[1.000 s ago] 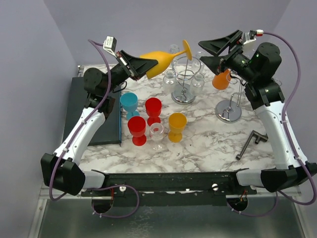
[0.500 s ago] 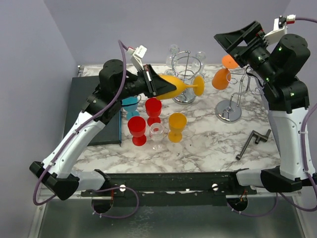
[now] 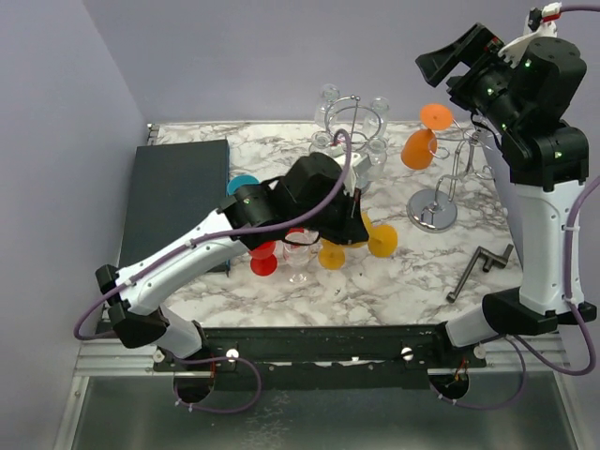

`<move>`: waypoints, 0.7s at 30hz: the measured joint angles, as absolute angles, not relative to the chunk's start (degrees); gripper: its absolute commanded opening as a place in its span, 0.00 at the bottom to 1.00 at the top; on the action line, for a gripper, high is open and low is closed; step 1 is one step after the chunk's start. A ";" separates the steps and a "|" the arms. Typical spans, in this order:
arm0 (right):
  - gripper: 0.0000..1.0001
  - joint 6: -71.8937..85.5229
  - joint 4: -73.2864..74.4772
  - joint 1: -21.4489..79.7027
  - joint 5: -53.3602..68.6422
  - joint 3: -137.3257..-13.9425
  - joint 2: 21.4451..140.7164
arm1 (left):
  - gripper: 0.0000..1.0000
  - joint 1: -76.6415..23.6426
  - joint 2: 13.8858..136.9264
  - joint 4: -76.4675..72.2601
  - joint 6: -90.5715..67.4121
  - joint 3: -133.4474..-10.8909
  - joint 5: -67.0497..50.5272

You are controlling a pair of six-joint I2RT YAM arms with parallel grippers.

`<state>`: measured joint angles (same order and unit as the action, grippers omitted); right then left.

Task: Take the wine glass off the wine glass rack
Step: Place the wine glass at the center of the board.

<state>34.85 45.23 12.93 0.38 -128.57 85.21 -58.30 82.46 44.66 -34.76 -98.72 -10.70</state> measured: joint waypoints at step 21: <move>1.00 33.95 47.92 -3.49 9.96 -120.42 85.52 | 0.00 -69.78 97.56 60.05 -26.46 -102.78 3.18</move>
<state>33.95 47.92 -3.49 9.96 -120.42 85.52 -69.78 97.56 60.05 -26.46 -102.78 3.18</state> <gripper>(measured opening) 0.998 0.026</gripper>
